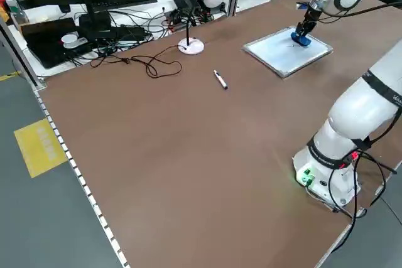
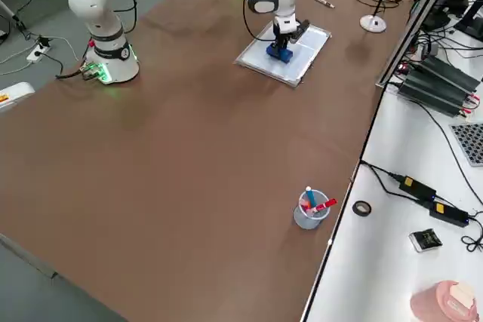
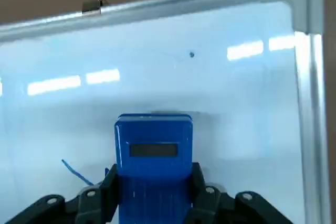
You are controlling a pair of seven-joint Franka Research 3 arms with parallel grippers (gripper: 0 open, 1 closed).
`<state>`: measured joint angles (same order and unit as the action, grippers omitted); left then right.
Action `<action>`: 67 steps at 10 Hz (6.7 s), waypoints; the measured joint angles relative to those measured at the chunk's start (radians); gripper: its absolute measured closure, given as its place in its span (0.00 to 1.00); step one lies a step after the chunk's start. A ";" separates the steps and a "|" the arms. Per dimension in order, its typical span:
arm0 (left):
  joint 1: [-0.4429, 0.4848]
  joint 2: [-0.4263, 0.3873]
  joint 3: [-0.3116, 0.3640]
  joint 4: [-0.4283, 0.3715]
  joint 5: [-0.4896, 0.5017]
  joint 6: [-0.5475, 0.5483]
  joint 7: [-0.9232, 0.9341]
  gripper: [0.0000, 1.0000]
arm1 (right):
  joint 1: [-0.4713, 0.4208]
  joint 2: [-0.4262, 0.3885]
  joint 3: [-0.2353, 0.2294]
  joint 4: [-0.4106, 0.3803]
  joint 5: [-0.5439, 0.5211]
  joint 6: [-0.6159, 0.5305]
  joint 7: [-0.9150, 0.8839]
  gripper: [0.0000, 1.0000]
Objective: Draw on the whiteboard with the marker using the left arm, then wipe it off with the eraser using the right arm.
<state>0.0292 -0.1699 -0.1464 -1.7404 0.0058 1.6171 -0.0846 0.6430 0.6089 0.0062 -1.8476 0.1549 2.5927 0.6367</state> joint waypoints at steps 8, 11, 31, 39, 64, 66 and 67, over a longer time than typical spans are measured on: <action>0.000 0.000 0.000 0.000 0.000 0.001 0.000 0.00 | 0.047 0.016 -0.014 -0.019 -0.001 0.094 0.057 0.44; 0.000 0.000 0.000 0.001 0.000 0.001 0.000 0.00 | 0.077 0.033 -0.015 0.007 -0.001 0.106 0.101 0.44; 0.022 -0.008 0.001 0.005 0.000 0.001 0.001 0.00 | 0.127 0.092 -0.085 0.193 0.000 -0.040 0.269 0.44; 0.021 -0.008 0.000 0.005 0.000 0.001 0.001 0.00 | -0.017 -0.120 -0.085 0.164 0.001 -0.342 0.055 0.44; 0.022 -0.007 0.000 0.001 0.000 0.001 0.001 0.00 | 0.267 0.107 -0.108 0.035 0.002 0.339 0.322 0.44; 0.022 -0.007 0.000 0.001 0.000 0.001 0.001 0.00 | 0.245 0.104 -0.104 0.050 0.003 0.294 0.321 0.44; 0.022 -0.007 0.000 0.001 0.000 0.001 0.001 0.00 | 0.219 0.099 -0.105 0.065 0.003 0.235 0.313 0.44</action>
<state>0.0508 -0.1770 -0.1462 -1.7394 0.0058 1.6176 -0.0835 0.8622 0.7084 -0.0992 -1.7826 0.1579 2.8281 0.9493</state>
